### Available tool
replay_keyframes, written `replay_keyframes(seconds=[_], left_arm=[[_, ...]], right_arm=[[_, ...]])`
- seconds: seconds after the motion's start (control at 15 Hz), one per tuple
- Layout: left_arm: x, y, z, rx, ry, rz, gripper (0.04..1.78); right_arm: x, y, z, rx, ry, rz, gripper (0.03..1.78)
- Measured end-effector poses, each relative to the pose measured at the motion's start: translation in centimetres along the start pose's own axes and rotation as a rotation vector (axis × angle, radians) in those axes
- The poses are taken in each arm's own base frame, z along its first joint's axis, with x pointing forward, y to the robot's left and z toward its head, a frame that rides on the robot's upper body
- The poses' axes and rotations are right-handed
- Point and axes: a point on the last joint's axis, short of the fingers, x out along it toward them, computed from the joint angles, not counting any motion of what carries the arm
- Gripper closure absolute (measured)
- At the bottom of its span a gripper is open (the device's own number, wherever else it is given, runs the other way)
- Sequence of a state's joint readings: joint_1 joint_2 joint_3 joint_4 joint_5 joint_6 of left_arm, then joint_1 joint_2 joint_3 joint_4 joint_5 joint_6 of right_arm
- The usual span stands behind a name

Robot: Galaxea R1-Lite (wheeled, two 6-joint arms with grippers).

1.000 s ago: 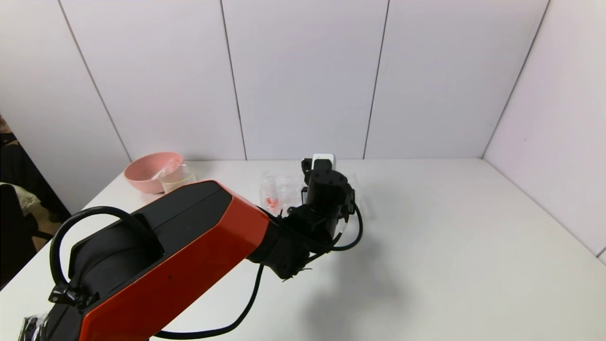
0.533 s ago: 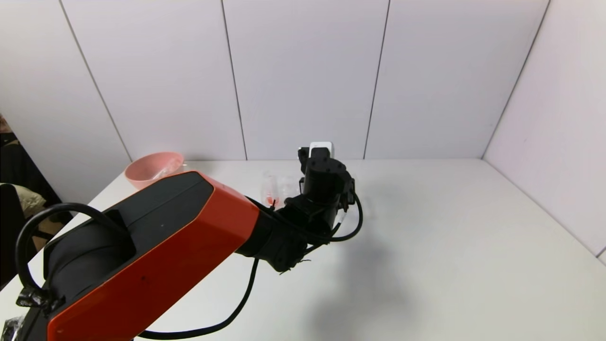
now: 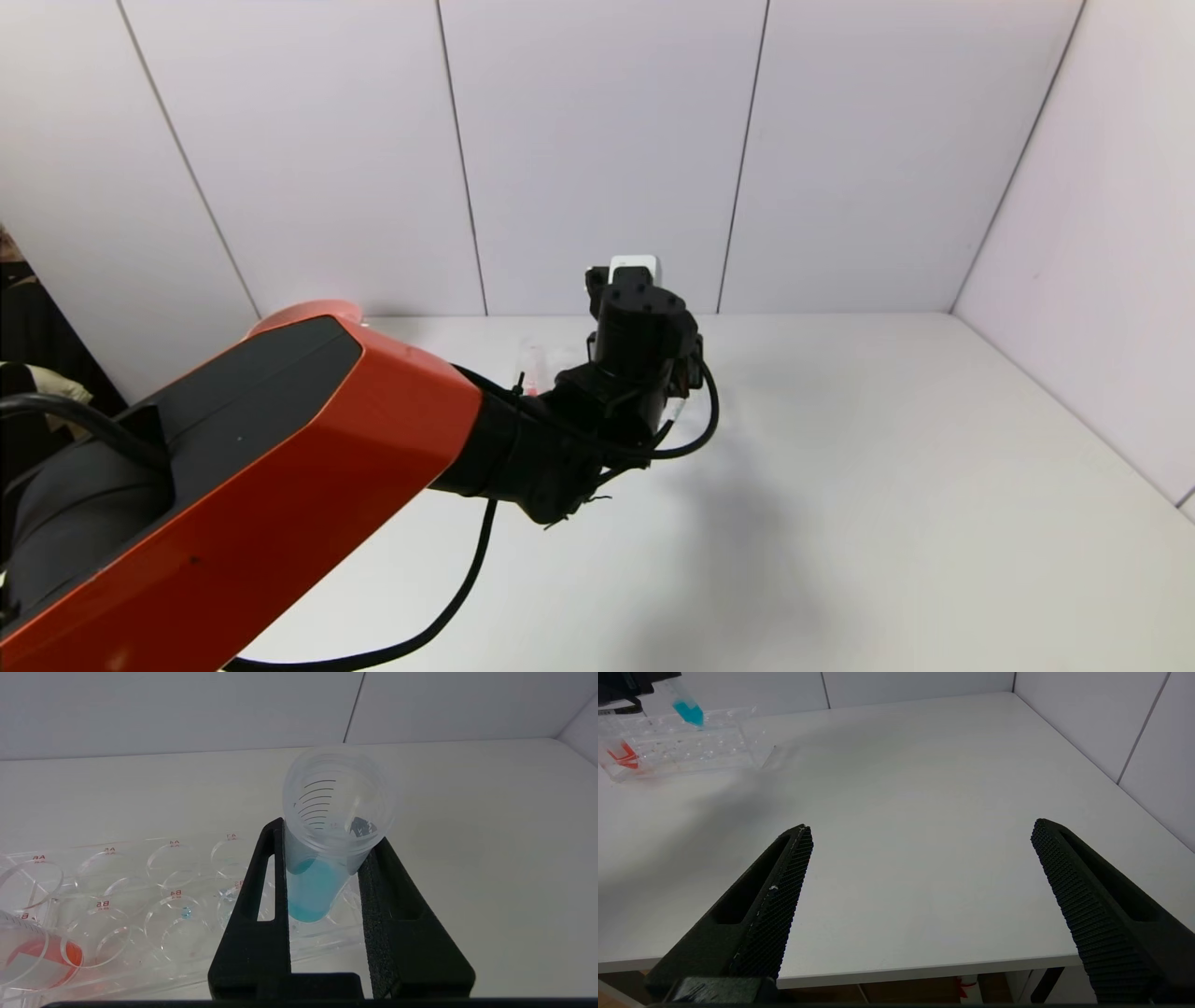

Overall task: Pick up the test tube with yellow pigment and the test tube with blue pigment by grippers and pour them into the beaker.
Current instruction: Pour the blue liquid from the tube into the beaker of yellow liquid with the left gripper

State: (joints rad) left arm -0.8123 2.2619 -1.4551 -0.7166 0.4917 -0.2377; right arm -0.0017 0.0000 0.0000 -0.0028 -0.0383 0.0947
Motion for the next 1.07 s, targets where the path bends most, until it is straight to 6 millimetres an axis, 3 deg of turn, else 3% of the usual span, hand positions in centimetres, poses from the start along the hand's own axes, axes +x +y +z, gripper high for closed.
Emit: replay_keyframes(seconds=[0.73, 1.07], left_arm=[[-3.2, -1.2, 4.9, 0.097, -0.089, -0.014, 1.37], [-5.0, 0.9, 8.1, 0.127, -0.120, 0.021, 1.37]], right_arm=[[0.0, 0.0, 0.0, 0.000, 0.000, 0.000, 0.10], [0.0, 0.0, 0.0, 0.000, 0.000, 0.001, 0.10]])
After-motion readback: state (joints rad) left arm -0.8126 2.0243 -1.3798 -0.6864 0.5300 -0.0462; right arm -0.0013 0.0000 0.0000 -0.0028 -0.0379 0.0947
